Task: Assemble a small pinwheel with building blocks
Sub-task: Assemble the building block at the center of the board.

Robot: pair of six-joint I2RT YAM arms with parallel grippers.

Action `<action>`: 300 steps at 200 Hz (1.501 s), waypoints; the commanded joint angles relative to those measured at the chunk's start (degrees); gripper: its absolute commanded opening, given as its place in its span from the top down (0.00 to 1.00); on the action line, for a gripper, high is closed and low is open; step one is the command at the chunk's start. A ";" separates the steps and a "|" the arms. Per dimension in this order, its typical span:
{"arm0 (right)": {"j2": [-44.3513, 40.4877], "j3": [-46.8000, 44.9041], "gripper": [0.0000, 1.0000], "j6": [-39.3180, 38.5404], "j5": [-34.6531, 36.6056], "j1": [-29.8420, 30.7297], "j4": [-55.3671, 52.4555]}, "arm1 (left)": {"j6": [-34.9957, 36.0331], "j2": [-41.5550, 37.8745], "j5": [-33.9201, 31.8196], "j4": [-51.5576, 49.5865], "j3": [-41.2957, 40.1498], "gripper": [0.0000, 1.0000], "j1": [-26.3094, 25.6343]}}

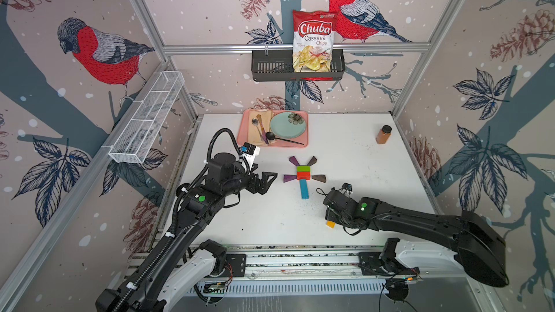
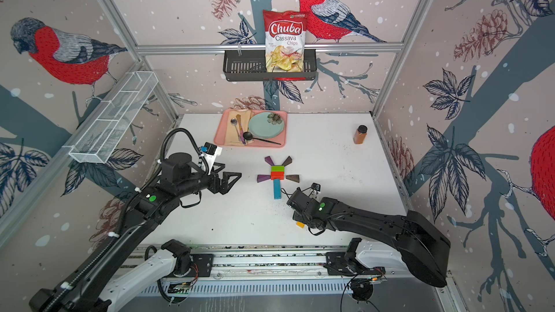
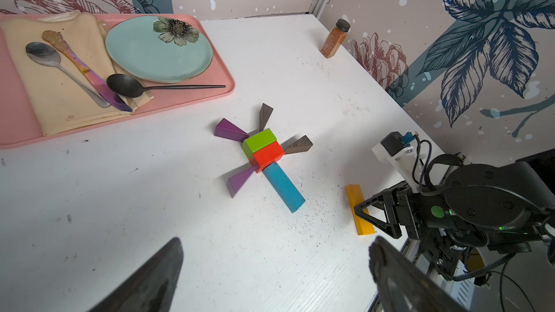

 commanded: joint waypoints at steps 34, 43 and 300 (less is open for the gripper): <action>1.47 -1.24 0.42 -0.09 -1.03 -3.35 0.30 | 1.81 -1.95 2.39 1.62 -1.28 0.04 0.19; 2.20 -1.20 0.44 -0.46 -1.58 -3.77 0.37 | 1.83 -1.93 2.32 1.64 -1.28 0.04 0.19; 27.66 22.09 0.72 -21.90 -8.86 3.04 1.06 | -12.34 -0.18 -21.57 -20.19 9.65 0.03 5.58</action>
